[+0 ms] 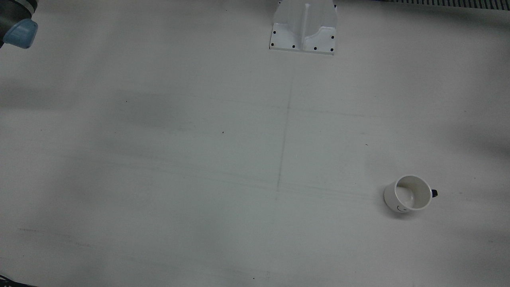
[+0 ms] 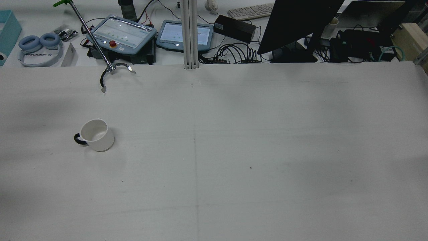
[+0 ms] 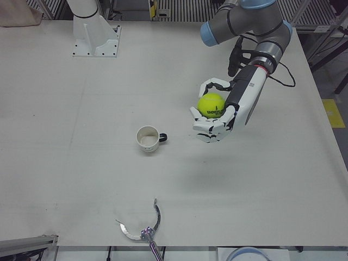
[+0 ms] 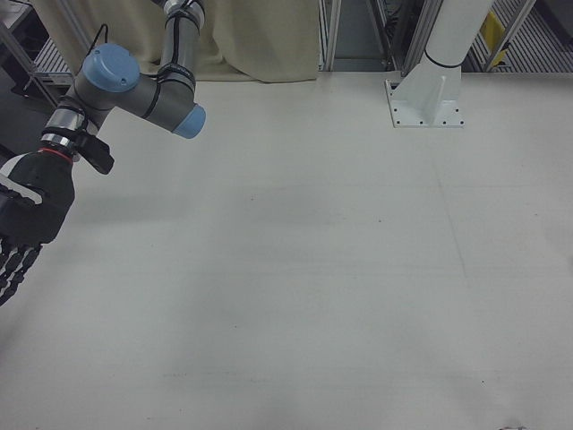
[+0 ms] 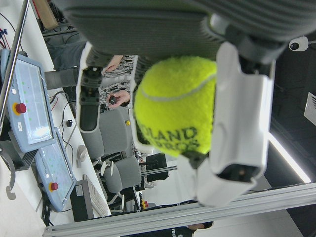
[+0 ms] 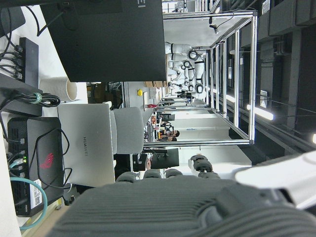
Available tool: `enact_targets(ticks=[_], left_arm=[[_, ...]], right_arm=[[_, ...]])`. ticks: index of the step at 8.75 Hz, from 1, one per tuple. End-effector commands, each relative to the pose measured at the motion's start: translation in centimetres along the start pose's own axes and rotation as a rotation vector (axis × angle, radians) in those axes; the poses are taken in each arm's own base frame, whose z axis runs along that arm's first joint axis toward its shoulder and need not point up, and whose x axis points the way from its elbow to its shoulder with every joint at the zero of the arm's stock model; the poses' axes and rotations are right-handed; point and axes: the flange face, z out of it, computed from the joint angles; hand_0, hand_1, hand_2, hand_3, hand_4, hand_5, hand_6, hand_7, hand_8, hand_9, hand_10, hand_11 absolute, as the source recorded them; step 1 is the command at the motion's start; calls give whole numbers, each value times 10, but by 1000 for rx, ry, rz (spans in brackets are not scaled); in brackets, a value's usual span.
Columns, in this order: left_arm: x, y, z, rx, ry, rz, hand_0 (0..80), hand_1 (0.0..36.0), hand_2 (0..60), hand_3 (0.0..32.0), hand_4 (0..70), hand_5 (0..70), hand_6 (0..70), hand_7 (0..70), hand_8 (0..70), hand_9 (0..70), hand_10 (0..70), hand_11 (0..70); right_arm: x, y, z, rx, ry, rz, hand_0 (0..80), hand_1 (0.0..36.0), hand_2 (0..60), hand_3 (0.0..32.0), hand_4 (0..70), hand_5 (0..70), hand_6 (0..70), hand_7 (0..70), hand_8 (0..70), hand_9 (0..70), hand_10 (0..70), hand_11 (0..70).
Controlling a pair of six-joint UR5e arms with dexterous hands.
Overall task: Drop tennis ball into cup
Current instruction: 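Move the left hand holding the tennis ball over the white mug, then hold the ball with the left hand just above the mug opening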
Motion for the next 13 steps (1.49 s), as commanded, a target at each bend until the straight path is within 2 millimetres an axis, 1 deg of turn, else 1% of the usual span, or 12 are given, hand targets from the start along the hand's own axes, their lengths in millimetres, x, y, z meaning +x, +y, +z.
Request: enact_targets(ticks=[1,2,3,4,5,6,7,8,9,10,12,13], left_arm=[[-4,5,-5,-8,-11,16,800,360,600,320,76,335,700,700,520,498,232,371],[-10,0,-15,-29,-15,67,800,360,600,320,60,343,700,700,523,494,232,372],[-43,0,-11,-60,-67,96,800,360,600,320,38,360,700,700,530,490,234,375],[-88,8,0,-86,-142,69,800,360,600,320,22,362,700,700,535,495,238,383],[-130,15,10,-109,-198,77,800,360,600,320,12,333,700,700,522,502,237,380],[-148,23,20,-129,-183,129,800,360,600,320,9,355,700,700,533,498,232,374],[-183,38,42,-142,-214,107,800,360,600,320,2,340,700,700,526,500,233,375],[-212,39,60,-148,-253,89,800,360,600,320,25,339,700,700,527,504,231,371],[-219,35,75,-144,-256,88,800,360,600,320,33,353,700,700,535,504,231,372],[-222,28,81,-136,-256,91,800,360,600,320,29,353,700,700,535,503,230,370],[-224,20,79,-138,-254,89,800,360,600,320,17,347,700,700,529,499,226,365],[-220,23,79,-145,-247,91,800,360,600,320,9,324,697,700,517,497,225,363]], right_arm=[[0,0,0,0,0,0,0,0,0,0,0,0,0,0,0,0,0,0],[0,0,0,0,0,0,0,0,0,0,0,0,0,0,0,0,0,0],[0,0,0,0,0,0,0,0,0,0,0,0,0,0,0,0,0,0],[0,0,0,0,0,0,0,0,0,0,0,0,0,0,0,0,0,0],[0,0,0,0,0,0,0,0,0,0,0,0,0,0,0,0,0,0],[0,0,0,0,0,0,0,0,0,0,0,0,0,0,0,0,0,0],[0,0,0,0,0,0,0,0,0,0,0,0,0,0,0,0,0,0],[0,0,0,0,0,0,0,0,0,0,0,0,0,0,0,0,0,0],[0,0,0,0,0,0,0,0,0,0,0,0,0,0,0,0,0,0],[0,0,0,0,0,0,0,0,0,0,0,0,0,0,0,0,0,0],[0,0,0,0,0,0,0,0,0,0,0,0,0,0,0,0,0,0],[0,0,0,0,0,0,0,0,0,0,0,0,0,0,0,0,0,0]])
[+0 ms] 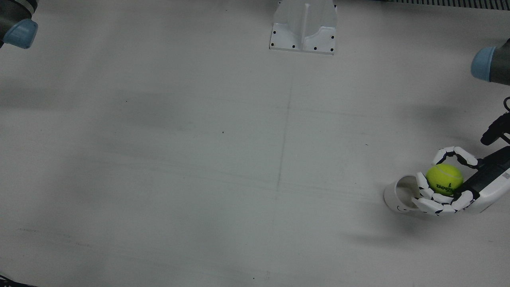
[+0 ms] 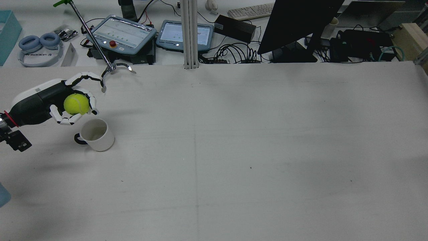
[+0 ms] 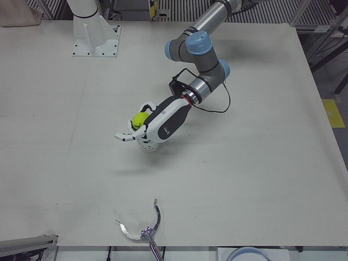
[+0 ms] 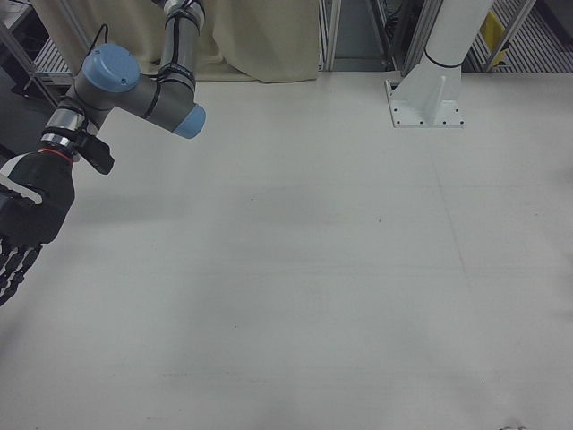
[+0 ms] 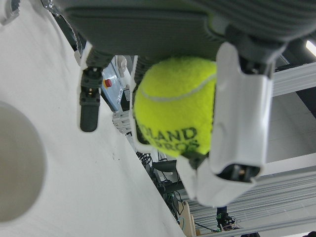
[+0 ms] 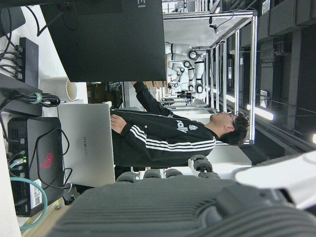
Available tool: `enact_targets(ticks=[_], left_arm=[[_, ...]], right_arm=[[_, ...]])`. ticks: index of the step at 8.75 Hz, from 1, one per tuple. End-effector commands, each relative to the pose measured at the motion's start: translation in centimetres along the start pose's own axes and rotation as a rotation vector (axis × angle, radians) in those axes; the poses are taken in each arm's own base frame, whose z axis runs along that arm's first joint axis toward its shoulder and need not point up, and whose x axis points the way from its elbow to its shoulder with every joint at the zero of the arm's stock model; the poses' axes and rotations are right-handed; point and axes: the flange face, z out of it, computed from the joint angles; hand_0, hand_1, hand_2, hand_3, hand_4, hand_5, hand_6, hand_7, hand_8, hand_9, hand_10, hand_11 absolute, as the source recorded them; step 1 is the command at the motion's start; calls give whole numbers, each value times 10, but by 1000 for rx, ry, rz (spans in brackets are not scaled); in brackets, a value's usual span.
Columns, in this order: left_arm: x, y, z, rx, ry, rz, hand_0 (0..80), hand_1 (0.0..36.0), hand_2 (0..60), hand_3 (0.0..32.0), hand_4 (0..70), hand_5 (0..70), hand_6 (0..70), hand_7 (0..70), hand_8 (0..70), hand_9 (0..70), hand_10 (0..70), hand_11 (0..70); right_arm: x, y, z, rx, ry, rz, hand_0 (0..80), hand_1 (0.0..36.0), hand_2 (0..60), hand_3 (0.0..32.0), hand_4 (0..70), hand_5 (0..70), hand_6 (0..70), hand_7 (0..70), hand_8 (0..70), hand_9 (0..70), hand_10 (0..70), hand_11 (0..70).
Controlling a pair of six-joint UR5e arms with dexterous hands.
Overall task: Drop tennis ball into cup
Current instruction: 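Hold the ball with the left hand just above the mug opening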
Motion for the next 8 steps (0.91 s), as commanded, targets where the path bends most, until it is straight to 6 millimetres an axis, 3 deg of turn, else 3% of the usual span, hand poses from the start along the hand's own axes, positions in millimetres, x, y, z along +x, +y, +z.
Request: enact_targets(ticks=[1,2,3,4,6,7,8], left_arm=[[1,-3,-3,-6,9,8,800,360,600,320,0,308,630,488,426,333,208,341],[-1,-3,-3,-1,16,20,800,360,578,320,0,300,602,260,357,193,201,331],[-1,-4,-3,3,21,24,800,360,528,320,0,214,222,300,272,188,193,316],[-2,-4,-3,4,20,23,800,360,557,320,0,235,374,261,298,176,183,301],[-2,-3,-3,3,21,25,779,360,566,320,0,237,407,254,302,171,179,291],[-2,-3,-3,2,20,26,791,360,553,320,0,223,334,269,287,174,180,294],[-3,-5,-6,6,18,28,791,360,560,320,0,231,368,262,293,172,181,296]], right_arm=[[0,0,0,0,0,0,0,0,0,0,0,0,0,0,0,0,0,0],[0,0,0,0,0,0,0,0,0,0,0,0,0,0,0,0,0,0],[0,0,0,0,0,0,0,0,0,0,0,0,0,0,0,0,0,0],[0,0,0,0,0,0,0,0,0,0,0,0,0,0,0,0,0,0],[0,0,0,0,0,0,0,0,0,0,0,0,0,0,0,0,0,0],[0,0,0,0,0,0,0,0,0,0,0,0,0,0,0,0,0,0],[0,0,0,0,0,0,0,0,0,0,0,0,0,0,0,0,0,0]])
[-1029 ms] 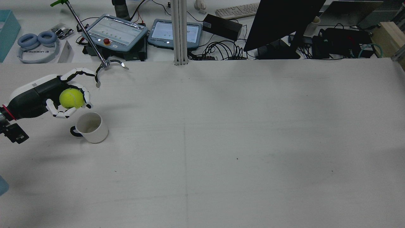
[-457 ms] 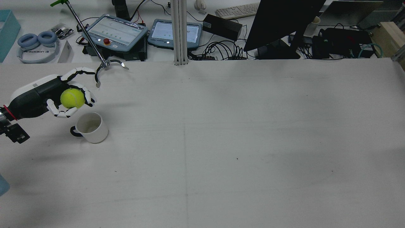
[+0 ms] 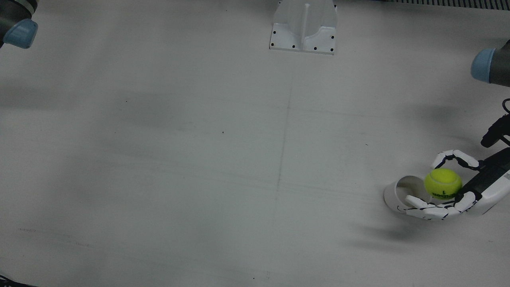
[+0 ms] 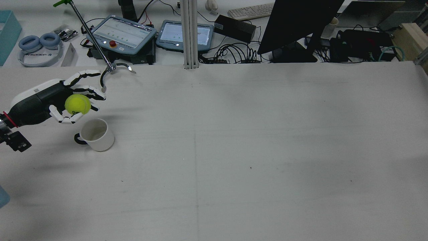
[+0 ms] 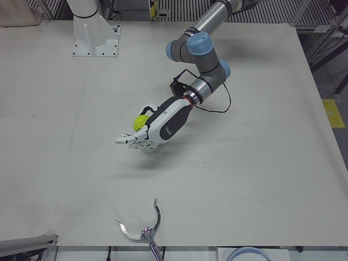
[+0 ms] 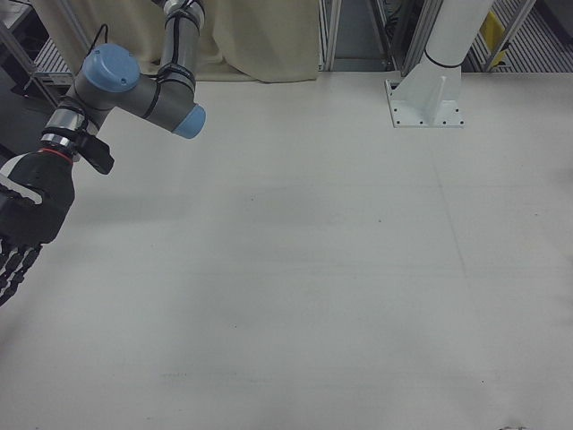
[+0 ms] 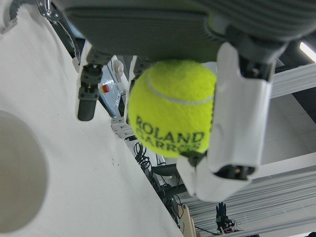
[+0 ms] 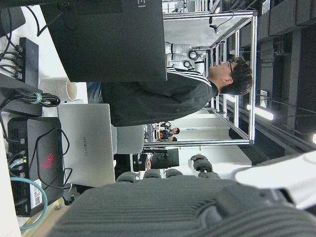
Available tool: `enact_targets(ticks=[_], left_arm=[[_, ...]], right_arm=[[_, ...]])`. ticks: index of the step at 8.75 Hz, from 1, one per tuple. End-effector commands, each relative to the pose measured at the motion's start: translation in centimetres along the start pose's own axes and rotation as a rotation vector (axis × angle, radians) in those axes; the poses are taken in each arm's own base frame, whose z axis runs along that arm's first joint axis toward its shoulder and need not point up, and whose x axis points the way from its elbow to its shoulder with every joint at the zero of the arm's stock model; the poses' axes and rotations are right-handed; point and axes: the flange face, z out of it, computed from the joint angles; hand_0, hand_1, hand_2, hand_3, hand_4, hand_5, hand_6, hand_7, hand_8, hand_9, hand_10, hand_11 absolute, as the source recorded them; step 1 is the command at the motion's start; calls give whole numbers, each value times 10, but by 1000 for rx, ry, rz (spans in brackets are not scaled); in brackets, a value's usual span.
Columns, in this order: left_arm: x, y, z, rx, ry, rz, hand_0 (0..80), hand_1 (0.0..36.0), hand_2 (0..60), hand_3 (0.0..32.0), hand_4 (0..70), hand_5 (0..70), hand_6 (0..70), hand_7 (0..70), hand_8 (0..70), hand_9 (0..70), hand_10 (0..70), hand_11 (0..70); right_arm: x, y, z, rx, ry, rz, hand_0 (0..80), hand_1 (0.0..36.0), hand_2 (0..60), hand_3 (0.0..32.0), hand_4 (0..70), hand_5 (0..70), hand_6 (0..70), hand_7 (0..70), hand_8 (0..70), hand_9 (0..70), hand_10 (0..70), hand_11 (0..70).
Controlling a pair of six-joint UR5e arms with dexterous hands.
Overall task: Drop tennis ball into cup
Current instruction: 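Open the left hand fingers to release the ball into the mug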
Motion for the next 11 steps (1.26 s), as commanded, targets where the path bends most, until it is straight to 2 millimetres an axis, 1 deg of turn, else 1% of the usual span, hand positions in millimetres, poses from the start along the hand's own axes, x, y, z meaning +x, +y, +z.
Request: enact_targets(ticks=[1,2,3,4,5,6,7,8,9,10,11], left_arm=[[0,-2,-3,5,0,13,793,360,554,320,0,223,333,268,285,172,181,296],[-1,-3,-7,8,-3,23,775,360,556,320,0,212,287,275,275,170,182,296],[-1,-5,-11,19,4,25,686,360,569,320,0,237,445,232,300,155,177,287],[-1,-10,-20,29,17,23,599,346,544,320,0,200,317,242,268,150,165,266],[-3,-12,-24,33,15,25,581,346,560,320,0,182,240,252,253,152,164,263],[-4,-14,-28,37,13,25,603,358,600,320,0,197,278,245,264,155,166,269],[-4,-13,-30,31,14,23,599,356,600,320,0,227,432,217,296,150,168,271],[-3,-10,-37,28,14,26,594,349,600,320,0,224,432,218,296,150,169,272],[-2,-8,-38,24,14,24,590,356,588,320,0,178,202,260,250,159,167,268],[-2,-7,-37,26,13,24,617,360,600,320,0,211,322,238,277,158,170,276],[-2,-8,-38,28,11,24,622,360,600,320,0,218,363,236,285,158,171,278]], right_arm=[[0,0,0,0,0,0,0,0,0,0,0,0,0,0,0,0,0,0],[0,0,0,0,0,0,0,0,0,0,0,0,0,0,0,0,0,0],[0,0,0,0,0,0,0,0,0,0,0,0,0,0,0,0,0,0],[0,0,0,0,0,0,0,0,0,0,0,0,0,0,0,0,0,0],[0,0,0,0,0,0,0,0,0,0,0,0,0,0,0,0,0,0],[0,0,0,0,0,0,0,0,0,0,0,0,0,0,0,0,0,0],[0,0,0,0,0,0,0,0,0,0,0,0,0,0,0,0,0,0],[0,0,0,0,0,0,0,0,0,0,0,0,0,0,0,0,0,0],[0,0,0,0,0,0,0,0,0,0,0,0,0,0,0,0,0,0],[0,0,0,0,0,0,0,0,0,0,0,0,0,0,0,0,0,0],[0,0,0,0,0,0,0,0,0,0,0,0,0,0,0,0,0,0]])
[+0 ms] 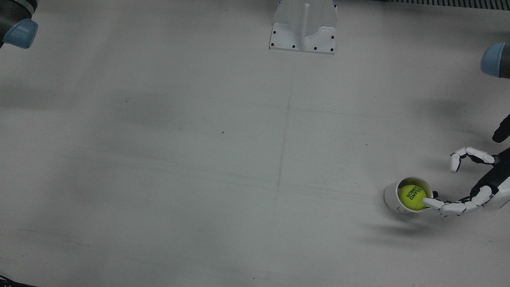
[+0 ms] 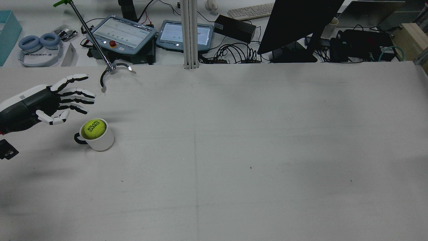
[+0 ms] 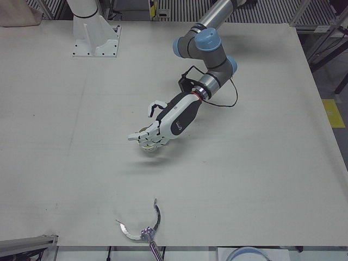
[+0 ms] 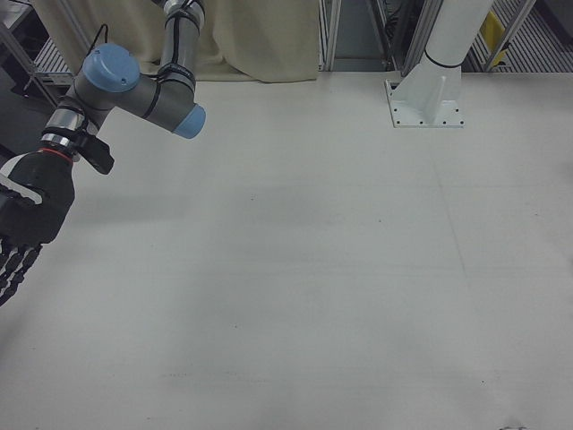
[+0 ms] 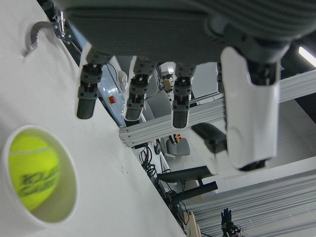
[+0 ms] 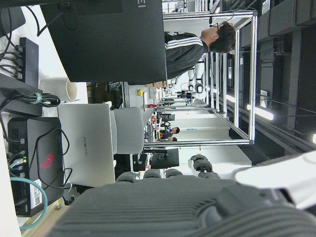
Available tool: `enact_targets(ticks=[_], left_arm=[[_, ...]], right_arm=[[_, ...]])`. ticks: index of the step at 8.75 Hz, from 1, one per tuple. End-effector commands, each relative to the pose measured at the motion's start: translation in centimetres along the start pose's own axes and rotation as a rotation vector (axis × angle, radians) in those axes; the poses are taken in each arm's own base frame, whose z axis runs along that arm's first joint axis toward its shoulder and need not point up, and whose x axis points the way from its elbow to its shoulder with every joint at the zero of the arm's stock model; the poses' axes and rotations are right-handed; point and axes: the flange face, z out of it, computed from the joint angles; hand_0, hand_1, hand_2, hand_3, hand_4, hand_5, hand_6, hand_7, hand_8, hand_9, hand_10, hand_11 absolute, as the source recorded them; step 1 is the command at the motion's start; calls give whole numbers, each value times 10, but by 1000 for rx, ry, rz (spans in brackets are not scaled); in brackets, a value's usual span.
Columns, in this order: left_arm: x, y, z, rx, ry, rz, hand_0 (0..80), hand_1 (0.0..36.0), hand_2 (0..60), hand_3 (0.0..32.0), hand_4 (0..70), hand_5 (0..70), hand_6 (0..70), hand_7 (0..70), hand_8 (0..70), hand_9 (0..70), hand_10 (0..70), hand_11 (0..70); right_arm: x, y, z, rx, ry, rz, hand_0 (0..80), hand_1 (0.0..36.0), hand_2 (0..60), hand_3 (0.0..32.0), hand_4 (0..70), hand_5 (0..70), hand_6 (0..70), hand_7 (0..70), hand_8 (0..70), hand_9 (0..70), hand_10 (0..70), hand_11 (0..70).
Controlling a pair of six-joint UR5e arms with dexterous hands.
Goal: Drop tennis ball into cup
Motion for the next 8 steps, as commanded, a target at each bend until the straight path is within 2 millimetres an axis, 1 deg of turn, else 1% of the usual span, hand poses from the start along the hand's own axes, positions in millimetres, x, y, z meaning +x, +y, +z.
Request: enact_targets(ticks=[1,2,3,4,5,6,7,8], left_arm=[[1,2,-1,2,-2,-3,586,336,560,320,0,204,354,241,281,158,171,273],[7,10,-1,2,-2,-23,594,329,550,320,0,228,470,224,306,157,176,279],[28,11,-6,28,25,-76,608,347,499,320,0,184,247,272,262,167,177,282],[71,-25,-24,107,96,-78,638,348,530,320,0,242,512,225,318,161,177,283],[105,-54,-35,154,156,-85,759,360,510,320,0,218,329,272,286,175,189,305],[140,-81,-52,201,218,-107,800,360,524,320,0,236,381,276,297,176,213,343],[169,-96,-74,238,265,-86,800,360,558,320,5,251,419,277,306,177,220,355],[189,-103,-87,254,297,-73,800,360,600,320,12,278,533,261,332,177,227,366]], right_arm=[[0,0,0,0,0,0,0,0,0,0,0,0,0,0,0,0,0,0],[0,0,0,0,0,0,0,0,0,0,0,0,0,0,0,0,0,0],[0,0,0,0,0,0,0,0,0,0,0,0,0,0,0,0,0,0],[0,0,0,0,0,0,0,0,0,0,0,0,0,0,0,0,0,0],[0,0,0,0,0,0,0,0,0,0,0,0,0,0,0,0,0,0],[0,0,0,0,0,0,0,0,0,0,0,0,0,0,0,0,0,0],[0,0,0,0,0,0,0,0,0,0,0,0,0,0,0,0,0,0],[0,0,0,0,0,0,0,0,0,0,0,0,0,0,0,0,0,0]])
